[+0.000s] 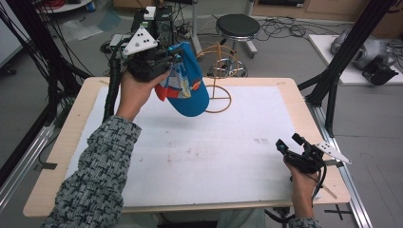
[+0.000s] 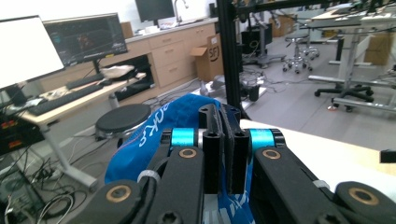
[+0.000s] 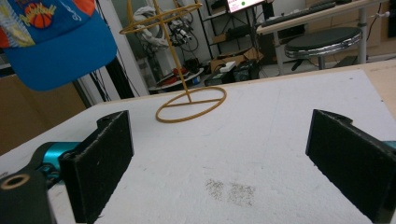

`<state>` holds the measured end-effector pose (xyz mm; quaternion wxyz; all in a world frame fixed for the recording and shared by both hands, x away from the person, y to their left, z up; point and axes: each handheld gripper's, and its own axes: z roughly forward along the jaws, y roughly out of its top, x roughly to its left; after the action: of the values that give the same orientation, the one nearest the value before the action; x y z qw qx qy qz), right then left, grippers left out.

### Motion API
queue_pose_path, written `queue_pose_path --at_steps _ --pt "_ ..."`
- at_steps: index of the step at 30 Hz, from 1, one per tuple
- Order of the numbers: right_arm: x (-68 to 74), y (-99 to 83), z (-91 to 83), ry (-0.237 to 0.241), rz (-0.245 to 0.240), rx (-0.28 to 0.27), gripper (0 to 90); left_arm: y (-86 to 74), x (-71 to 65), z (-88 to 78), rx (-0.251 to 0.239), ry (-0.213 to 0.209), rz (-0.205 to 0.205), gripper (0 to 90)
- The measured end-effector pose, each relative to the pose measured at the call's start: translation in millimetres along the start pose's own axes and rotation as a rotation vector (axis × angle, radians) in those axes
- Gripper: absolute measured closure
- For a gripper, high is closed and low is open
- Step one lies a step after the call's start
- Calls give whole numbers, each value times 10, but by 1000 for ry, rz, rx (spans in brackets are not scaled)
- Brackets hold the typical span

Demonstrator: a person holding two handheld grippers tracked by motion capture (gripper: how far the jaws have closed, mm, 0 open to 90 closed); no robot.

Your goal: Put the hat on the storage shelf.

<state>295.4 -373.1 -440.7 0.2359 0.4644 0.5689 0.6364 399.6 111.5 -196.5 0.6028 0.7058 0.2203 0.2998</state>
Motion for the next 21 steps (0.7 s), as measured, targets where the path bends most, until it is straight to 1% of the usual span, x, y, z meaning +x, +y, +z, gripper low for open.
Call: queue_pose_path --at_steps 1,4,6,7,8,9,10,12,14,16,19,20,21 --pt "-4 0 -2 1 -4 0 67 29 -15 7 -5 -3 1 877" --pt "-15 0 -17 -1 -2 -1 67 110 -56 19 -12 -19 23 877" --pt "-25 -2 -34 -4 0 2 67 153 -86 43 -23 -32 24 877" --pt "-27 0 -39 -6 7 -1 67 177 -97 55 -21 -36 31 877" --pt "-35 1 -50 -5 0 1 67 221 -117 88 -24 -46 36 877" --pt "-35 1 -50 -5 0 1 67 221 -117 88 -24 -46 36 877" --pt "-38 0 -64 -6 3 -3 67 266 -139 123 -30 -56 41 877" --pt "-45 -4 -79 -7 3 0 67 285 -150 143 -35 -61 40 877" --pt "-43 -6 -91 -2 -2 -1 67 345 -175 213 -35 -77 47 877" --pt "-34 -4 -106 -2 -2 1 67 363 -183 241 -36 -80 51 877" --pt "-37 -5 -126 -6 -21 8 67 419 -195 343 -47 -96 51 877" --pt "-40 -6 -131 -6 -23 9 67 419 -195 343 -47 -96 51 877" --pt "-42 -8 -136 -9 -24 10 67 441 -198 397 -47 -98 55 877"
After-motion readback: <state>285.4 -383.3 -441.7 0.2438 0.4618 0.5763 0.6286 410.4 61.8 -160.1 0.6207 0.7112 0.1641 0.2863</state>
